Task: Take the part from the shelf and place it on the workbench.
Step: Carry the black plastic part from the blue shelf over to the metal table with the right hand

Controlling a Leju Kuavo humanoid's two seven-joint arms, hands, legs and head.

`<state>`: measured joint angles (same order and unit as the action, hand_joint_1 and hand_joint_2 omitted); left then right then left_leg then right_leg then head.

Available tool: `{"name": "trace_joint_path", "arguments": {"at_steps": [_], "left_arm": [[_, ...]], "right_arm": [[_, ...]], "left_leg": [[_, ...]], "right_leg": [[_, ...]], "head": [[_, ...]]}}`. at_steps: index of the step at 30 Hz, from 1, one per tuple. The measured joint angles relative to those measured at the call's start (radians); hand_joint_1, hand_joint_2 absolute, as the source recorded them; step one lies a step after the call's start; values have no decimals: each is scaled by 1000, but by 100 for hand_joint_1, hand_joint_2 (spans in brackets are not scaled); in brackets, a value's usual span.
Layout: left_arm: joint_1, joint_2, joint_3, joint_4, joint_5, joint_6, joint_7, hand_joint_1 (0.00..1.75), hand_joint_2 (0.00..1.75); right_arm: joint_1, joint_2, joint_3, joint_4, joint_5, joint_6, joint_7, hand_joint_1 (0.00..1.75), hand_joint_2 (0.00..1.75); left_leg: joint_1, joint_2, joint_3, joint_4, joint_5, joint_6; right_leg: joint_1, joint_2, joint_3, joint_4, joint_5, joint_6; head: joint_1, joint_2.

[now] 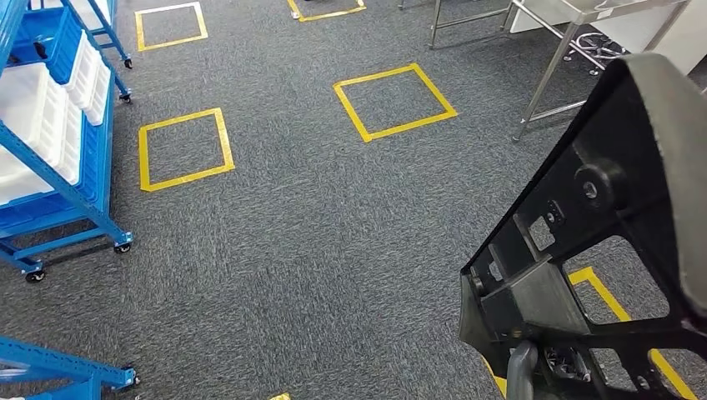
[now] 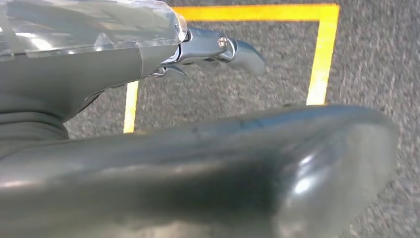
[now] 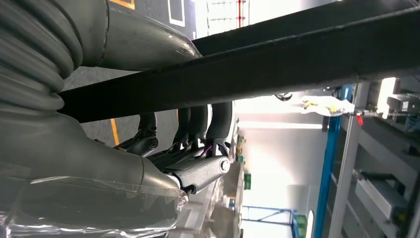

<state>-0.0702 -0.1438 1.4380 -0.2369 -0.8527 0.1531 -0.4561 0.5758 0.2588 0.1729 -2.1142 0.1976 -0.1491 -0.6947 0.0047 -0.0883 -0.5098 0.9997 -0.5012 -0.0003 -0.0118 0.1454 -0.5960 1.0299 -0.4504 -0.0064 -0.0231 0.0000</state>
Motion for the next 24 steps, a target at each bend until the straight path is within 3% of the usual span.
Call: {"name": "trace_joint_path", "arguments": {"at_steps": [1,3,5,7,8,9,10,12,13,16,18,20,22,23,24], "left_arm": [[0,-1,1,0,-2,6,3,0,0],[-1,-2,1,0,-13,15,10,0,0],[1,-3,1,0,-20,18,15,0,0],[5,-4,1,0,-25,18,16,0,0],[6,-5,1,0,-27,17,16,0,0],[6,-7,1,0,-30,17,15,0,0],[5,-9,1,0,-32,17,14,0,0],[2,-13,1,0,-37,17,14,0,0],[0,-15,1,0,-39,17,14,0,0],[-10,-19,-2,1,-47,18,17,0,0],[-14,-21,-3,1,-50,19,21,0,0],[-13,-21,-4,1,-54,19,28,0,0],[-11,-21,-4,2,-57,20,35,0,0],[-11,-21,-4,2,-59,21,38,0,0],[-11,-21,-4,2,-60,21,41,0,0]], "right_arm": [[0,1,-1,1,-1,-3,0,175,175],[3,2,-7,1,-3,-13,0,175,175],[7,3,-13,-1,-11,-17,0,175,175],[16,4,-25,-5,-34,-2,0,175,175],[22,4,-37,-9,-48,13,0,175,175],[27,6,-52,-13,-62,30,0,175,175],[31,8,-70,-17,-74,48,0,175,175],[34,16,-111,-26,-92,90,0,175,175],[35,22,-132,-29,-98,114,0,175,175],[37,44,-192,-37,-110,163,-1,175,175],[38,56,-222,-42,-115,170,-1,175,175],[38,65,-241,-45,-119,169,-1,175,175],[38,71,-256,-45,-121,167,-1,175,175],[39,73,-264,-45,-121,165,-1,175,175],[39,74,-270,-45,-121,165,-1,175,175]], "left_leg": [[1,15,2,-6,5,5],[5,45,7,-23,18,17],[3,77,7,-32,24,25],[1,113,5,-31,23,25],[1,128,5,-30,22,23],[1,143,5,-30,20,21],[2,155,6,-28,17,18],[0,175,11,-22,9,6],[-1,182,14,-19,5,0],[-1,199,26,-19,-3,-17],[4,165,16,15,-32,-28],[6,113,-37,134,-101,-33],[6,98,-102,267,-154,-32],[6,97,-116,292,-151,-30],[6,95,-110,272,-126,-27]], "right_leg": [[-2,5,-3,1,2,6],[3,-39,-23,35,-24,14],[5,-111,-75,143,-90,19],[-1,-135,-122,249,-134,27],[-4,-139,-124,257,-129,30],[-8,-145,-104,225,-106,34],[-11,-158,-64,158,-73,37],[-10,-193,10,30,-30,34],[-7,-202,29,-3,-24,28],[-3,-182,31,-13,-24,8],[-7,-163,31,-19,-18,-6],[-7,-142,28,-20,-14,-16],[-3,-116,24,-19,-12,-21],[-1,-102,22,-17,-11,-22],[1,-88,22,-15,-11,-22]], "head": [[0,0],[4,0],[8,0],[10,0],[10,0],[10,0],[10,0],[9,0],[9,0],[9,0],[8,0],[7,0],[7,0],[7,0],[7,0]]}}
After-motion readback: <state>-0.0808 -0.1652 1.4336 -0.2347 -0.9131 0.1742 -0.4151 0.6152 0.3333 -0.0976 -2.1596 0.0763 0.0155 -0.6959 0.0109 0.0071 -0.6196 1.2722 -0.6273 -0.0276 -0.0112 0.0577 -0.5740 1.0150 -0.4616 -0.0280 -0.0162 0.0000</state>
